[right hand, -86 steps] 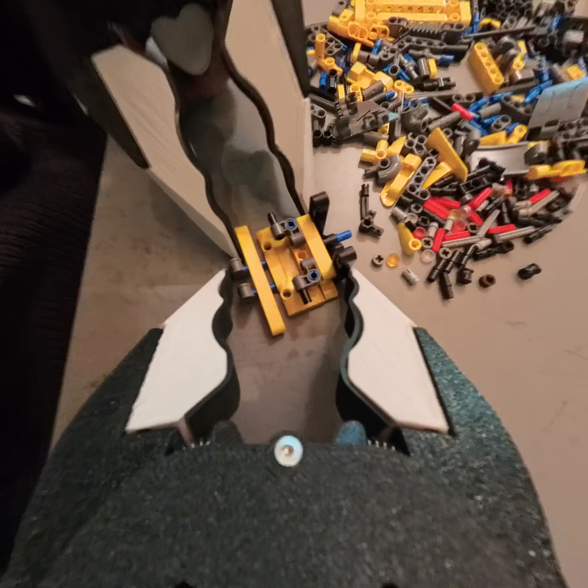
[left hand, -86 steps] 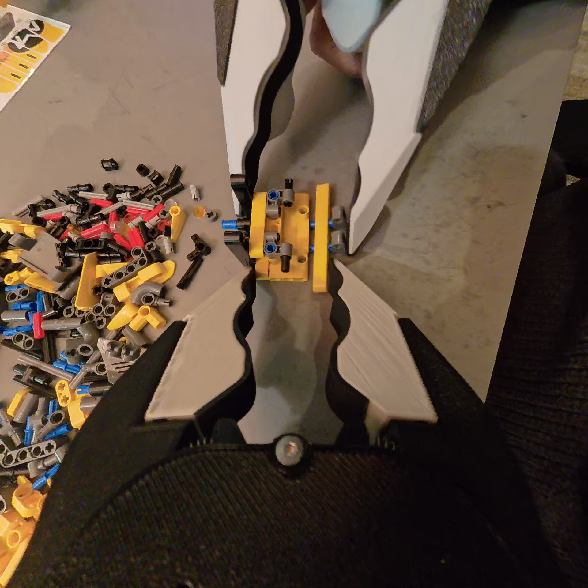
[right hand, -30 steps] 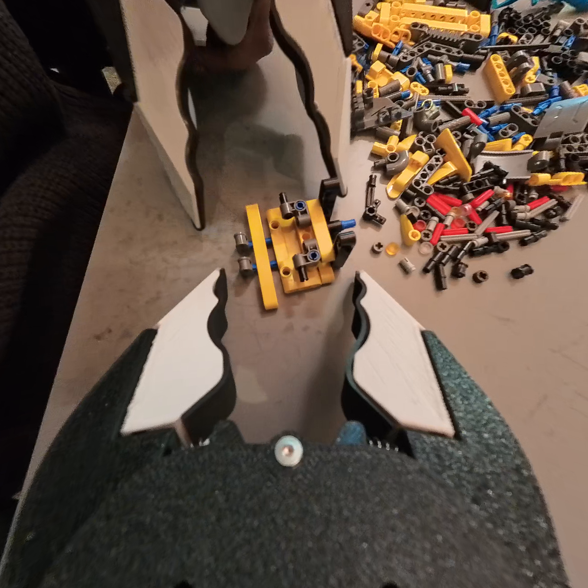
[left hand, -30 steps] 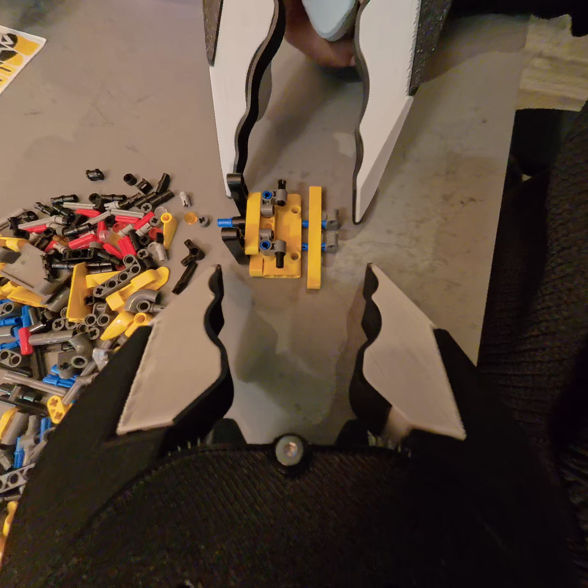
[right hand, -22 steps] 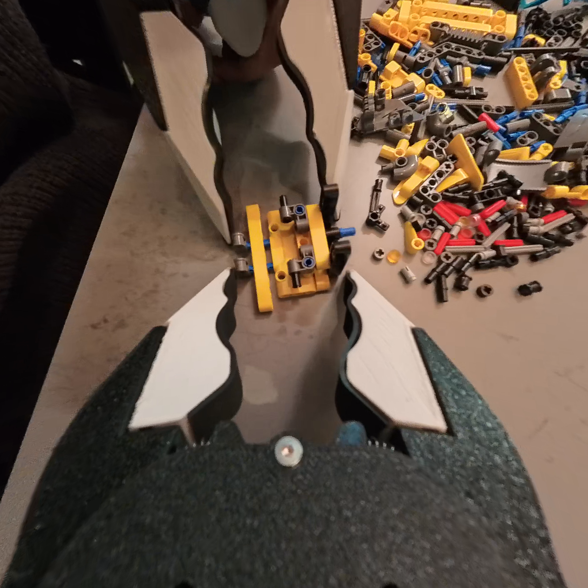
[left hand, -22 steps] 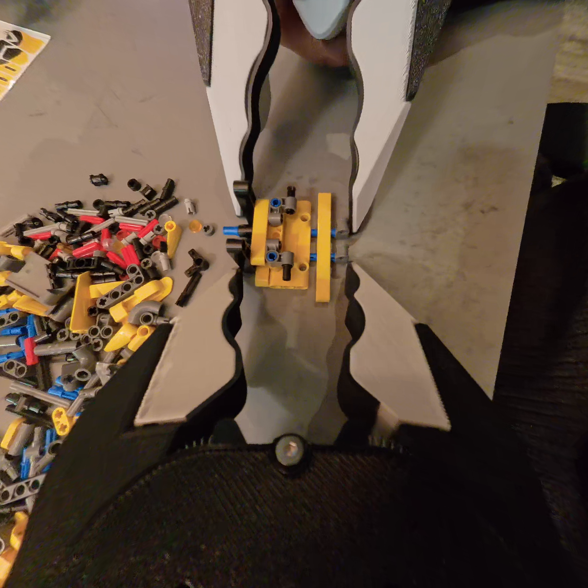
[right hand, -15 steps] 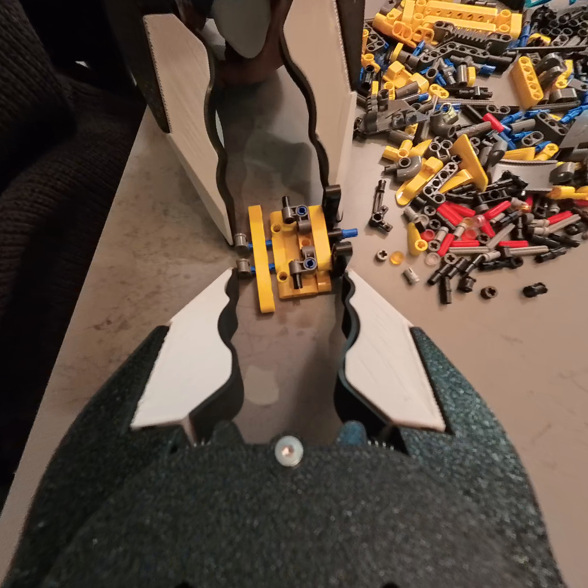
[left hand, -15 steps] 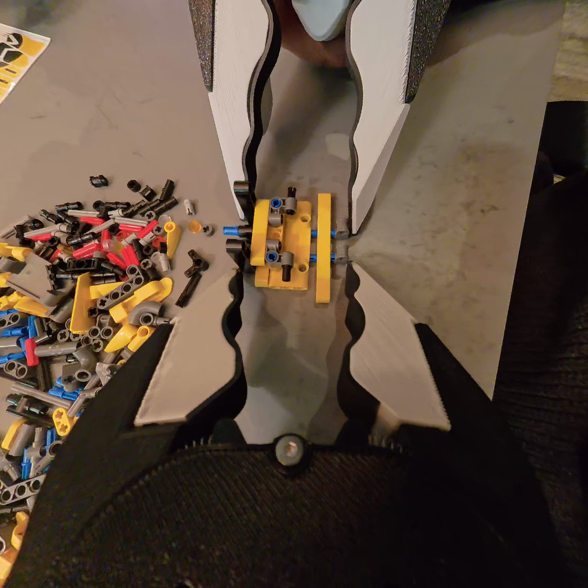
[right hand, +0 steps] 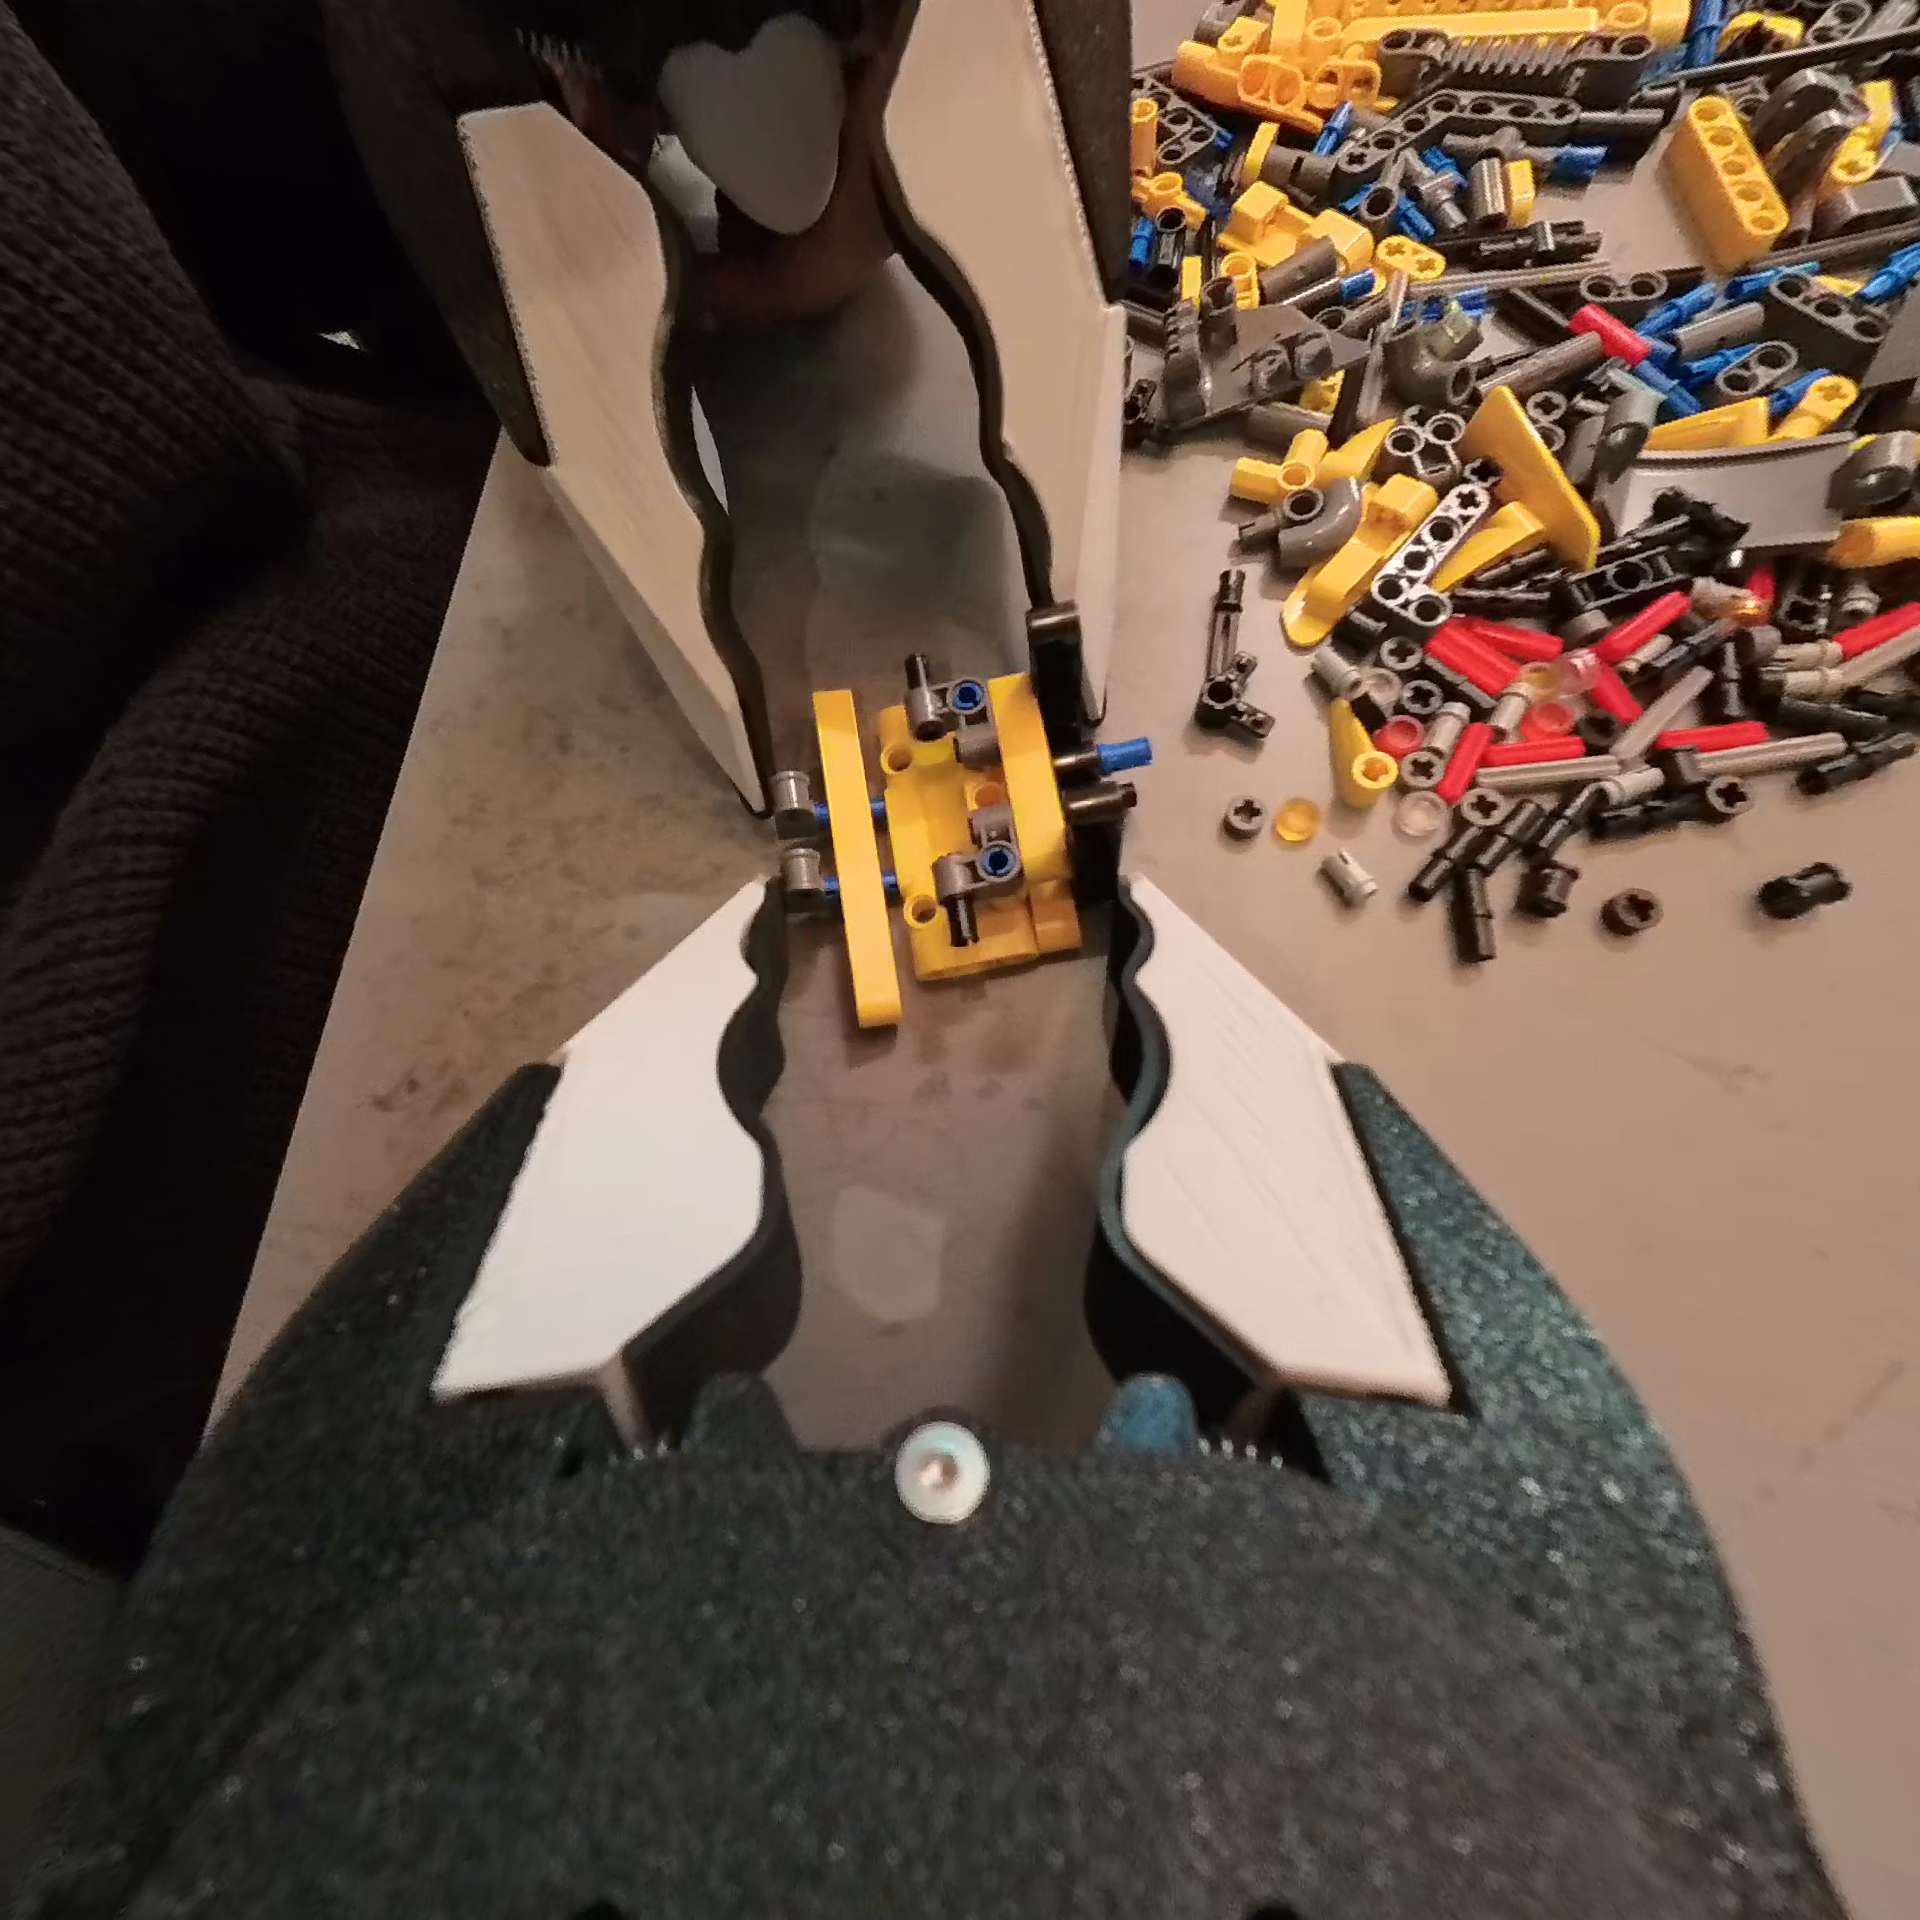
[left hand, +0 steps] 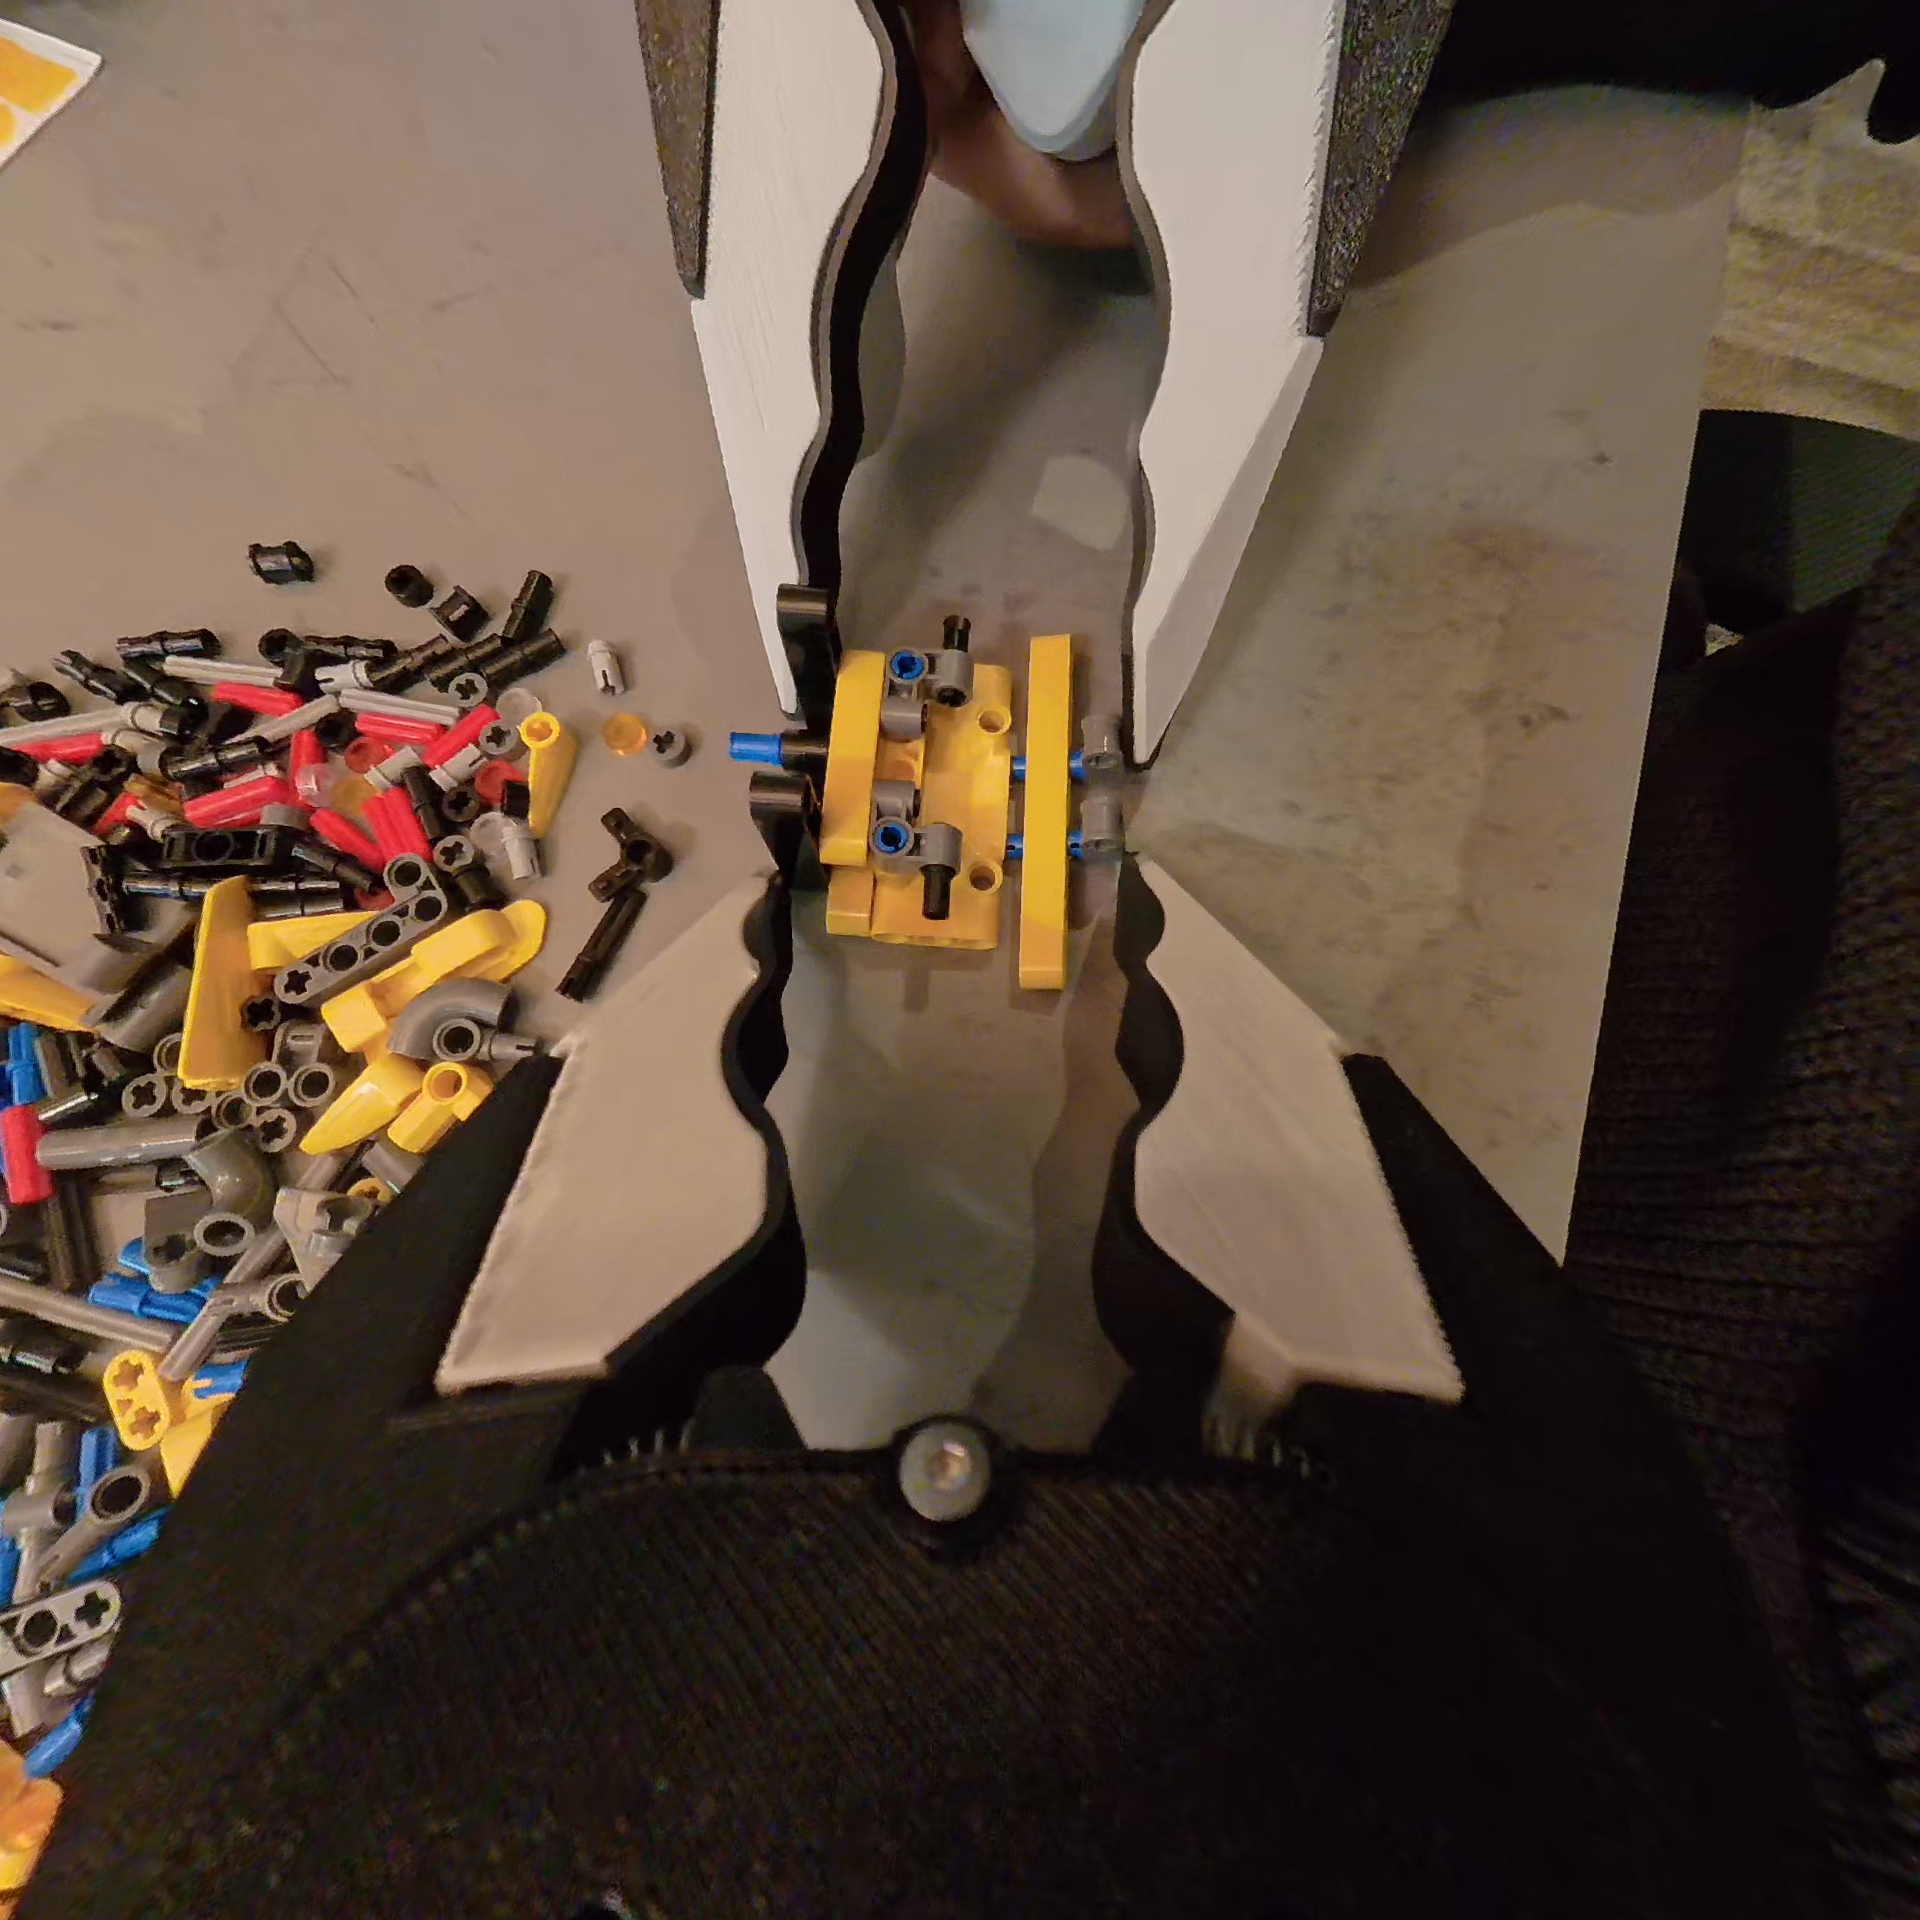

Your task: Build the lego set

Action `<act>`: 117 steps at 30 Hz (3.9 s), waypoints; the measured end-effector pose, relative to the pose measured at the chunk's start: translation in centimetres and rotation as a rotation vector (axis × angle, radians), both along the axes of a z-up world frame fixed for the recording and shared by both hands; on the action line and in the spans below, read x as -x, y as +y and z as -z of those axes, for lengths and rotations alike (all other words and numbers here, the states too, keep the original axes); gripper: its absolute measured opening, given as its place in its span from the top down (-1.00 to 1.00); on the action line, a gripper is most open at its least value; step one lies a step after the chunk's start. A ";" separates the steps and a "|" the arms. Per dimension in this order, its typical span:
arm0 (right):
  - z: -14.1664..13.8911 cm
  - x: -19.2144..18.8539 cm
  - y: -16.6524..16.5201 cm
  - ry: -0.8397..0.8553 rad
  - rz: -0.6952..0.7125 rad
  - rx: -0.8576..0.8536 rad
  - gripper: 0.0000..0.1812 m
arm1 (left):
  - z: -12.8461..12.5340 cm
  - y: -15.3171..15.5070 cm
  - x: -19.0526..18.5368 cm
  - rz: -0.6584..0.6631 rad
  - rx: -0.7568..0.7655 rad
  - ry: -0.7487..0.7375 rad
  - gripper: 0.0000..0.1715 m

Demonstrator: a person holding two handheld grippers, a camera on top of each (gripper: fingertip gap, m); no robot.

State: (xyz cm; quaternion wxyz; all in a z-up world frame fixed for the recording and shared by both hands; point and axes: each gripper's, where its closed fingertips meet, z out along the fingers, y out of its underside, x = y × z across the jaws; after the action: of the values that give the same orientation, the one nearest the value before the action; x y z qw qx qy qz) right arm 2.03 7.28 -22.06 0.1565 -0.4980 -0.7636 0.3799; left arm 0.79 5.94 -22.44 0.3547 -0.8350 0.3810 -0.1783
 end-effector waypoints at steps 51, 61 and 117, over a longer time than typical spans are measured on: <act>0.3 0.2 0.2 0.027 0.028 -0.099 0.30 | 0.3 0.0 0.2 -0.006 -0.029 0.051 0.26; 0.3 0.2 0.2 0.022 0.047 -0.090 0.30 | 0.3 0.2 0.3 -0.036 -0.014 0.038 0.27; 0.4 0.3 0.0 0.034 0.088 -0.156 0.28 | 0.1 0.3 0.3 -0.045 0.029 -0.017 0.27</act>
State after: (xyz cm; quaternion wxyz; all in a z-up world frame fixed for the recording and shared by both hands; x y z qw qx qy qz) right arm 1.69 7.30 -22.50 0.2245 -0.5109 -0.7655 0.3204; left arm 0.52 6.21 -22.52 0.3498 -0.8468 0.3565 -0.1827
